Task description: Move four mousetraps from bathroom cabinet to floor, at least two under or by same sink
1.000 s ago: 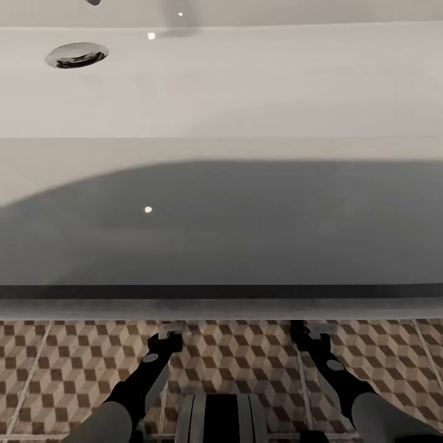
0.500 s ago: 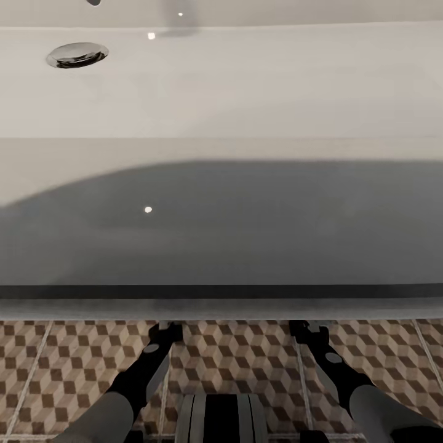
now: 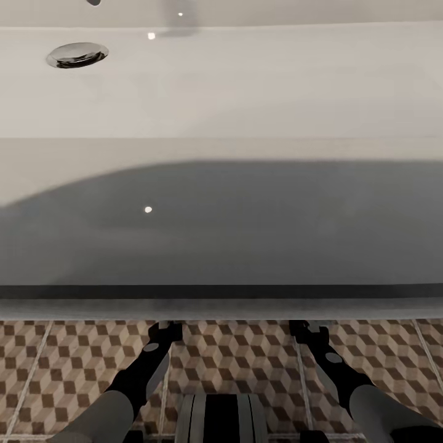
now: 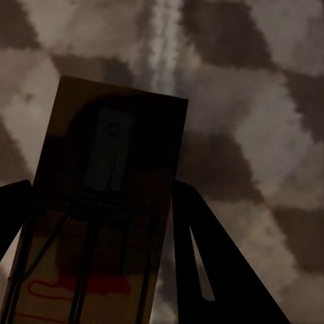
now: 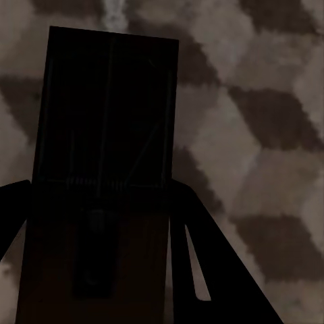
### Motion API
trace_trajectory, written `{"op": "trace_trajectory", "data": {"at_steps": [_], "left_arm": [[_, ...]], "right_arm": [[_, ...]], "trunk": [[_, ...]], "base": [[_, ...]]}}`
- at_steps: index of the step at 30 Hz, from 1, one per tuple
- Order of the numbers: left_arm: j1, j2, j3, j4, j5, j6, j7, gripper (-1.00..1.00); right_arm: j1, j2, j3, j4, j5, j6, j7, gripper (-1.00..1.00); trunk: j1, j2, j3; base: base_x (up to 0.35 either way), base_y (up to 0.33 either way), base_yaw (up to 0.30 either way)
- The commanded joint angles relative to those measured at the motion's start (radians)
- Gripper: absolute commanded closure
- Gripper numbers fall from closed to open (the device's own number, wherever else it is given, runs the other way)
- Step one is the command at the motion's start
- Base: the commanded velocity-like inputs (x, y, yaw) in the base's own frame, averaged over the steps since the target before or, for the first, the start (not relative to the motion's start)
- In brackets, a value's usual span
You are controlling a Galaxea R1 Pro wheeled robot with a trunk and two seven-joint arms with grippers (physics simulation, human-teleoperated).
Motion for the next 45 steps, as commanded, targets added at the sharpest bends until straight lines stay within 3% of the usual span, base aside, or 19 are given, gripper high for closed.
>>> {"op": "trace_trajectory", "data": {"at_steps": [1, 6, 17, 20, 26, 45], "left_arm": [[0.000, 0.001, -0.008, 0.000, 0.007, 0.000, 0.009, 1.00], [0.000, 0.000, -0.008, 0.007, 0.008, 0.001, 0.008, 1.00], [-0.003, -0.001, -0.008, 0.034, 0.010, 0.008, 0.007, 1.00], [-0.014, -0.002, -0.007, 0.030, 0.012, 0.067, 0.006, 1.00], [-0.025, -0.005, -0.007, 0.008, 0.013, 0.105, 0.006, 1.00], [-0.027, -0.014, -0.007, 0.007, 0.012, 0.110, 0.007, 1.00]], "right_arm": [[0.000, -0.001, 0.009, 0.001, -0.013, -0.003, -0.002, 1.00], [0.000, -0.001, 0.009, 0.001, -0.013, 0.000, -0.003, 1.00], [0.000, -0.001, 0.010, -0.003, -0.008, 0.083, -0.004, 1.00], [-0.004, -0.001, 0.010, -0.005, -0.008, 0.088, -0.004, 1.00], [-0.024, -0.001, 0.010, -0.005, -0.009, 0.092, -0.005, 1.00], [-0.040, -0.001, 0.009, -0.003, -0.012, 0.136, -0.004, 1.00]], "trunk": [[0.000, 0.000, 0.000], [0.000, 0.000, 0.000], [0.000, 0.000, 0.000], [0.000, 0.000, 0.000], [0.000, 0.000, 0.000], [0.000, 0.000, 0.000]], "base": [[0.000, 0.000, 0.000], [0.000, 0.000, 0.000], [0.000, 0.000, 0.000], [0.000, 0.000, 0.000], [0.000, 0.000, 0.000], [0.000, 0.000, 0.000]]}}
